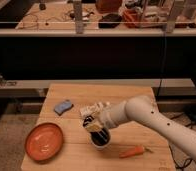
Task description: Place the eraser in the ceramic cup
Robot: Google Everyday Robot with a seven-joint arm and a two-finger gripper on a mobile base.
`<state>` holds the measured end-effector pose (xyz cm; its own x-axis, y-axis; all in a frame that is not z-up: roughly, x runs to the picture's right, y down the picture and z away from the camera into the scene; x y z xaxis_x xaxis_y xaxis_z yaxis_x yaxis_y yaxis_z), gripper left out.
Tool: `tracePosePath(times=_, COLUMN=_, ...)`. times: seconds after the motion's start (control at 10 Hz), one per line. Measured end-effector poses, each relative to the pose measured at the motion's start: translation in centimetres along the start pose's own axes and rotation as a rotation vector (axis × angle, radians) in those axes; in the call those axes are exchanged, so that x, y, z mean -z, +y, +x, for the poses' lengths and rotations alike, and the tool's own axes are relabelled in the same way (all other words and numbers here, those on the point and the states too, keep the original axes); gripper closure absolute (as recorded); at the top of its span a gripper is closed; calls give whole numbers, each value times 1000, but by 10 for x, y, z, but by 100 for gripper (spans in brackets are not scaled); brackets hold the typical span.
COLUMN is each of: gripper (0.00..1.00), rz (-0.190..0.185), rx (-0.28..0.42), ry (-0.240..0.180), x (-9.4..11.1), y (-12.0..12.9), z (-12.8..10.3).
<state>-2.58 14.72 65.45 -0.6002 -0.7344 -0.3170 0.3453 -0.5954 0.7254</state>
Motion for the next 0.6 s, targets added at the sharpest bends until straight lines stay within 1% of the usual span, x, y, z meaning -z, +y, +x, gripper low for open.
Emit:
tracePosePath(times=0.1, gripper=20, rz=0, rx=-1, ry=-1, x=0, y=0, z=-1)
tracePosePath(times=0.6, gripper=20, rz=0, rx=2, ry=0, x=0, y=-1, z=-5)
